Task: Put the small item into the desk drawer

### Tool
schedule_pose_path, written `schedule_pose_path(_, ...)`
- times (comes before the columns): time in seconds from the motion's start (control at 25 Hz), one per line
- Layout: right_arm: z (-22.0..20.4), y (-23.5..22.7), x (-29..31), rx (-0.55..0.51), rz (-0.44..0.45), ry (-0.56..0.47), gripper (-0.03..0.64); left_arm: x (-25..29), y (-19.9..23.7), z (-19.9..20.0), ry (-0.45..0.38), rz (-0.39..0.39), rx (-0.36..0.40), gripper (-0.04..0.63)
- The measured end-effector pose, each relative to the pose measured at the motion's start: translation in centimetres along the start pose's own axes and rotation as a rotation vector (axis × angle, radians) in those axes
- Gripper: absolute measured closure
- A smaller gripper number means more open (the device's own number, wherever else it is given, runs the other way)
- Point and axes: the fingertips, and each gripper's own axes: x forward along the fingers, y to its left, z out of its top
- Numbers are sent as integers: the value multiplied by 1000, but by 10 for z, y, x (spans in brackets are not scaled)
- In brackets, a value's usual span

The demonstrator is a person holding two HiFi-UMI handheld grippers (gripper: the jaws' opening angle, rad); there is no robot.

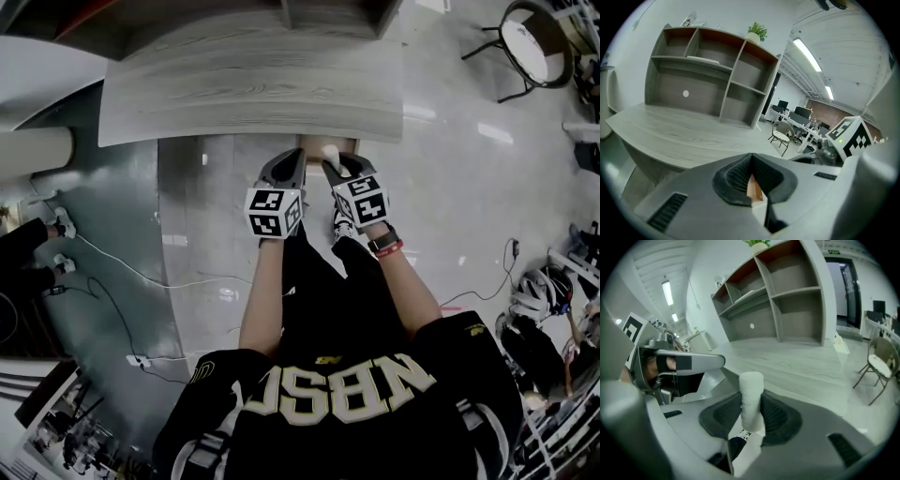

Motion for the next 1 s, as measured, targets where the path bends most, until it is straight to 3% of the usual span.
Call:
schedule_pose_path(0.32, -24, -9, 35, -169, 11, 99, 485, 7, 22, -34, 44, 29, -38, 581)
schedule_pose_path(0.48, -38, -14, 53, -316, -9, 160, 485, 9, 34, -48, 70, 44, -37, 581)
schedule_pose_path(0.68, -60, -17, 84, -559, -36, 243, 485, 10, 52, -58, 78, 88, -93, 581)
schedule_pose_path(0.8, -79, -18, 103, -594, -23, 297, 485, 12, 56, -71, 103, 100, -93, 581)
schedule_pose_path(1.0, -112, -24, 135, -558, -2, 390, 485, 13, 64, -89, 136, 102, -108, 581)
